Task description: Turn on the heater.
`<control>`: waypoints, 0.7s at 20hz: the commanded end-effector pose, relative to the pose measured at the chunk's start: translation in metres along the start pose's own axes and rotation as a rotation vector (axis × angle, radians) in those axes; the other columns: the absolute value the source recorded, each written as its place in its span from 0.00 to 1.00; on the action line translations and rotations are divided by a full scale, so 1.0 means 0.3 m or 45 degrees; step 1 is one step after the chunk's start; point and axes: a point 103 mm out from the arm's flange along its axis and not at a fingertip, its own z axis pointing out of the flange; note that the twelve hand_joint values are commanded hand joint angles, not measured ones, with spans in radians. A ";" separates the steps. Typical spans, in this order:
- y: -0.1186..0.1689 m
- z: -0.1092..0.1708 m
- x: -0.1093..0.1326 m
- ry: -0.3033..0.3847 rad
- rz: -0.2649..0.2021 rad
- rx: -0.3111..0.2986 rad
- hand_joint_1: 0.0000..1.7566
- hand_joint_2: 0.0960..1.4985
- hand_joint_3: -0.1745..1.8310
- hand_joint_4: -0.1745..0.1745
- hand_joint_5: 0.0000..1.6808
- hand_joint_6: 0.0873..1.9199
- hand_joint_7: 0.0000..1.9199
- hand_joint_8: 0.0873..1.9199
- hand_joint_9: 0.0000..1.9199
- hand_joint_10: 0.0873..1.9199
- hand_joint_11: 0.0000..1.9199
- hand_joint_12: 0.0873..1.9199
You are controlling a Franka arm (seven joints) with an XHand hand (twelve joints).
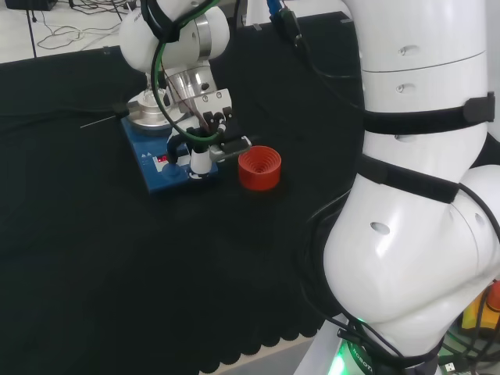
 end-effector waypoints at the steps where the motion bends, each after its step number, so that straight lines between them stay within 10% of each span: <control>1: 0.003 0.005 0.002 -0.008 0.003 0.013 0.84 0.41 0.64 0.39 0.16 0.30 0.88 0.78 0.92 0.77 0.74 0.73; 14: 0.013 0.023 0.003 -0.006 -0.006 0.021 0.84 0.41 0.64 0.39 0.17 0.30 0.88 0.78 0.92 0.77 0.74 0.73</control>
